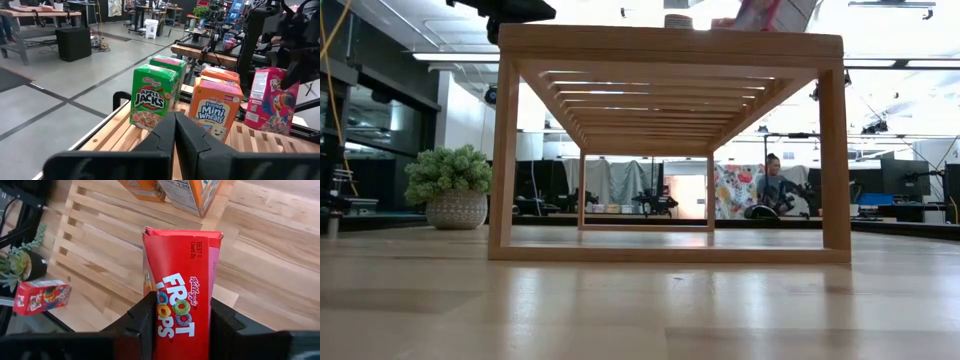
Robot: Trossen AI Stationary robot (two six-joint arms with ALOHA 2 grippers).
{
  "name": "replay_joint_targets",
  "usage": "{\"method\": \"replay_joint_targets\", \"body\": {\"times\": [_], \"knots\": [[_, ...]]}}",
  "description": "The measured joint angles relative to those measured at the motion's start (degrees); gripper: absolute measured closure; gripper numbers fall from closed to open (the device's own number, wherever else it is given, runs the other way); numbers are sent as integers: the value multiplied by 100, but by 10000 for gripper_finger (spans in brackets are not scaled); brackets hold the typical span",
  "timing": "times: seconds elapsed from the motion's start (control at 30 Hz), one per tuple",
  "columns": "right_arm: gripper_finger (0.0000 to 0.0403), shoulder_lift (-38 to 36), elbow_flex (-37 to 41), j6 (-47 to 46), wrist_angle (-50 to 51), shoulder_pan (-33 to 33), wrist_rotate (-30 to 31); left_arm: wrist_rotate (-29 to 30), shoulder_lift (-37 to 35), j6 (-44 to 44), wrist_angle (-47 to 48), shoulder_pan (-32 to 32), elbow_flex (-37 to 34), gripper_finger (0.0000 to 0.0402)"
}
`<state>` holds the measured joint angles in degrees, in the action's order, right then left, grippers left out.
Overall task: Stack cereal on shelf
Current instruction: Put the top red cereal box on the shelf
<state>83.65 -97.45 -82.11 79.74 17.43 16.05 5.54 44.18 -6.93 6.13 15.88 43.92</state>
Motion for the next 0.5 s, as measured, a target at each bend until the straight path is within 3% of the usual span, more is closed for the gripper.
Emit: {"method": "replay_joint_targets", "body": {"times": [0.5], "knots": [[283, 331, -9, -191, -52, 4, 344, 11, 0, -47, -4, 0, 0, 401]]}}
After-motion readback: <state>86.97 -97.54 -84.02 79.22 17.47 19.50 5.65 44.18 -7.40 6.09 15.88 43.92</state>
